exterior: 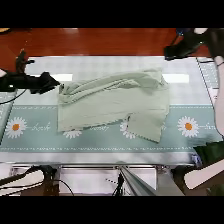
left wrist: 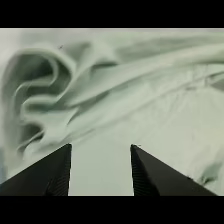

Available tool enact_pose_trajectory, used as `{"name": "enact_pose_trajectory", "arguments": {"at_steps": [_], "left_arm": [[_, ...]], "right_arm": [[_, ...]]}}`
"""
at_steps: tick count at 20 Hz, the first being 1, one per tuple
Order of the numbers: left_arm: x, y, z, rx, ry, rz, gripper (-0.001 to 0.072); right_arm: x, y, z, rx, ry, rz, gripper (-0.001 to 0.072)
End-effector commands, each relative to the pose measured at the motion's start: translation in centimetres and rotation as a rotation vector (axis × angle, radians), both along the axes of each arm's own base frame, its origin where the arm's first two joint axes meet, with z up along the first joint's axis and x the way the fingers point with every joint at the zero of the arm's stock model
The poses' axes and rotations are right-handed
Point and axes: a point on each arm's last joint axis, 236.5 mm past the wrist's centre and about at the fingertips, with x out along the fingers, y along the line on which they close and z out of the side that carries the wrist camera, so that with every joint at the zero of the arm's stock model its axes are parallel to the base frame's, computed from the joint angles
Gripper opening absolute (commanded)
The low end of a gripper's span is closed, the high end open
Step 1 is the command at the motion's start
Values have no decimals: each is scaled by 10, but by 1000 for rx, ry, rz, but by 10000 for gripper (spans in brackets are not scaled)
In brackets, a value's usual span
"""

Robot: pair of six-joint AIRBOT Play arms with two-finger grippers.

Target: Fold the shirts.

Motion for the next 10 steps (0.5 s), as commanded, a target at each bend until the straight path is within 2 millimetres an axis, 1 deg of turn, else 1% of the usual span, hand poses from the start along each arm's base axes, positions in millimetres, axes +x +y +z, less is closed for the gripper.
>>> {"name": "enact_pose_trajectory", "arguments": {"at_steps": [1,2,3,6,7,8,10], "left_arm": [[-66,22,3,-77,204,-52,458],[-83,22,-6,-95,234,-43,459],[-102,19,-18,-116,268,-41,469],[-159,4,-60,-204,384,-34,474],[-171,1,-68,-237,401,-29,538],[-175,2,-74,-254,400,-12,567],[-178,11,-83,-253,393,37,568]], "right_arm": [[-59,-49,20,-22,134,-86,482],[-77,-58,14,18,198,-112,482],[-92,-62,6,79,247,-128,482],[-119,-65,-16,257,301,-142,482],[-124,-65,-22,307,301,-146,482],[-129,-66,-27,355,296,-158,482],[-135,-69,-35,416,285,-171,482]]}}
